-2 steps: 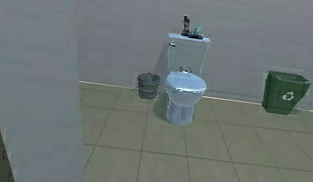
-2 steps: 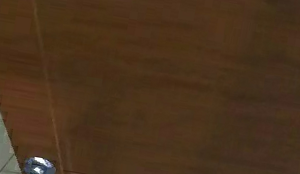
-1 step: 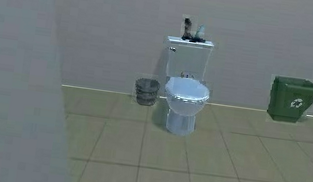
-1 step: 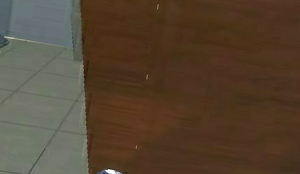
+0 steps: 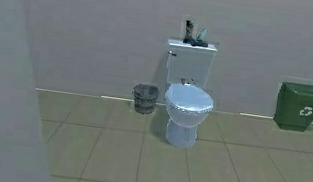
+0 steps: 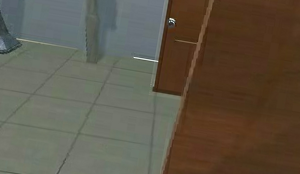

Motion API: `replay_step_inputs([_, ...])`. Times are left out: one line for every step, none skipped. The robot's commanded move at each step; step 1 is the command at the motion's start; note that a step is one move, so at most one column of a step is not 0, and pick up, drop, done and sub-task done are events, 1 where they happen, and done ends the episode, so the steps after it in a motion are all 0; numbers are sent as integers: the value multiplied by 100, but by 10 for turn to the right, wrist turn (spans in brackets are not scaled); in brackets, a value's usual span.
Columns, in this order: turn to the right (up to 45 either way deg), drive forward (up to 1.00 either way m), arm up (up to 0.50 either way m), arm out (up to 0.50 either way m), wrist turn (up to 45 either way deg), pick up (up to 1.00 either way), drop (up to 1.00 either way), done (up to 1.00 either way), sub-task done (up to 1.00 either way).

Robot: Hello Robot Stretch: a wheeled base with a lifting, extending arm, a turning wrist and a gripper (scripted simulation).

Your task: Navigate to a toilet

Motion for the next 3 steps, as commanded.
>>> replay_step_inputs([210,0,0,0,0,0,0,0,0])
replay_step_inputs([0,40,0,0,0,0,0,0,0])
replay_step_inputs([-180,0,0,0,0,0,0,0,0])
